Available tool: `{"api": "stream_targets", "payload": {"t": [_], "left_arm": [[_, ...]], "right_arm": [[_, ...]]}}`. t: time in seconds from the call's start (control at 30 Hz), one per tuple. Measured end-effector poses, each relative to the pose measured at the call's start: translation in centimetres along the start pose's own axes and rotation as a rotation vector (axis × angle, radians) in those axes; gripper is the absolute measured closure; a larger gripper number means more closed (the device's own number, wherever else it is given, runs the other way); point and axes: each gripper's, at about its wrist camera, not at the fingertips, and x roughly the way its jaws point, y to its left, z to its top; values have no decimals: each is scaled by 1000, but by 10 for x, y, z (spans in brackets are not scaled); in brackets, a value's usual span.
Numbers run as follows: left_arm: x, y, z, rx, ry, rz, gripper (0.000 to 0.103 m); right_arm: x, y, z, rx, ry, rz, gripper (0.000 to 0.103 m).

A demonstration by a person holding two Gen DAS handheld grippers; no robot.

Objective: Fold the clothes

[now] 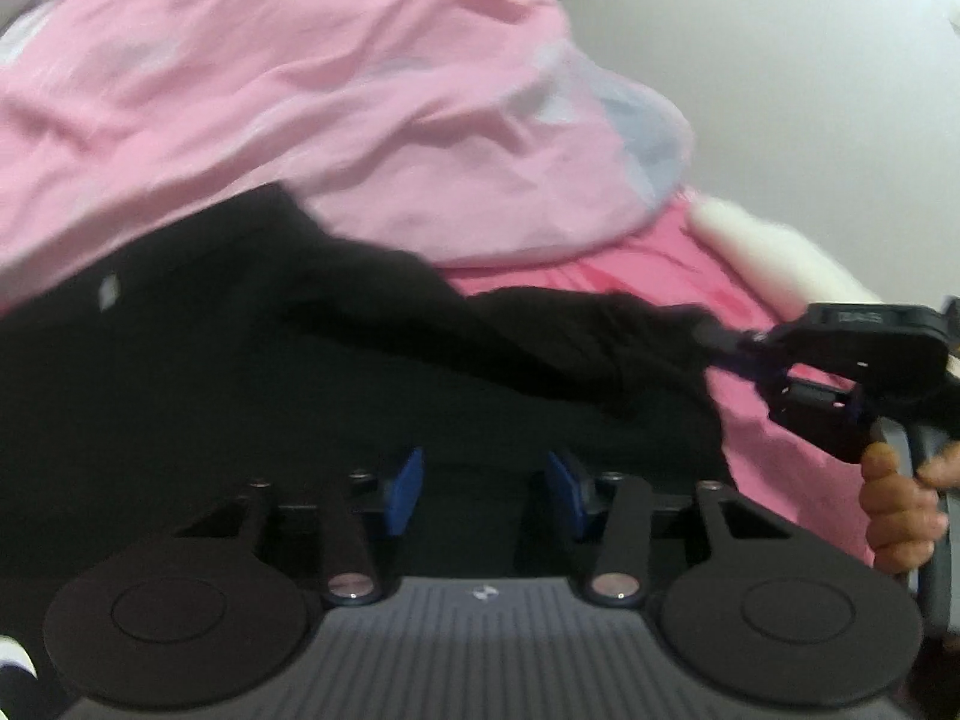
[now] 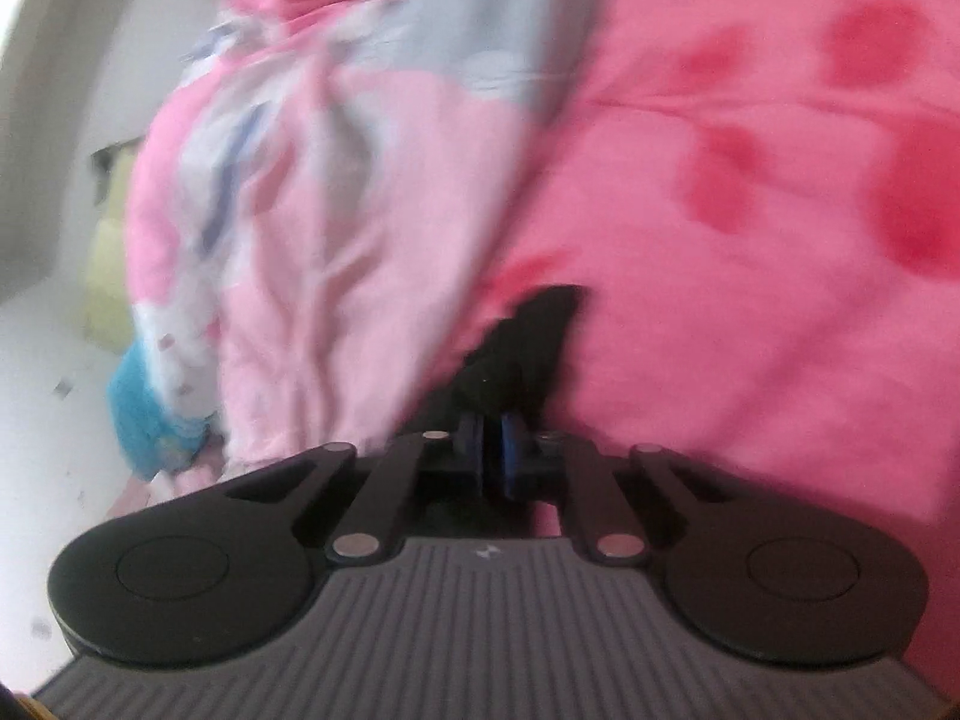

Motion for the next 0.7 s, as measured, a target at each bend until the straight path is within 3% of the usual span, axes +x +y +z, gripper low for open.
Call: {"api": "stream_targets", "payload": {"t": [0.1,0.23,0.37,0.53,0.6,0.7], "left_arm": [[-8,18,2,-61,-31,-10,61],[-21,40,6,-129,-72,-20,60],[-32,57,8,-179,-108,-36,57],[-39,35,2,-63,-111,-115,47],[-42,20,-3,13,-103,-148,45],[-42,-4,-12,149,-84,-166,43]], "right_arm": [[0,55,-16,-360,68,156,100],[1,102,-72,-847,249,188,96],[0,99,-103,-999,393,150,79],[-27,66,-62,-702,296,139,70],[-39,53,-43,-574,251,135,57],[-41,25,-15,-350,198,67,57]]}}
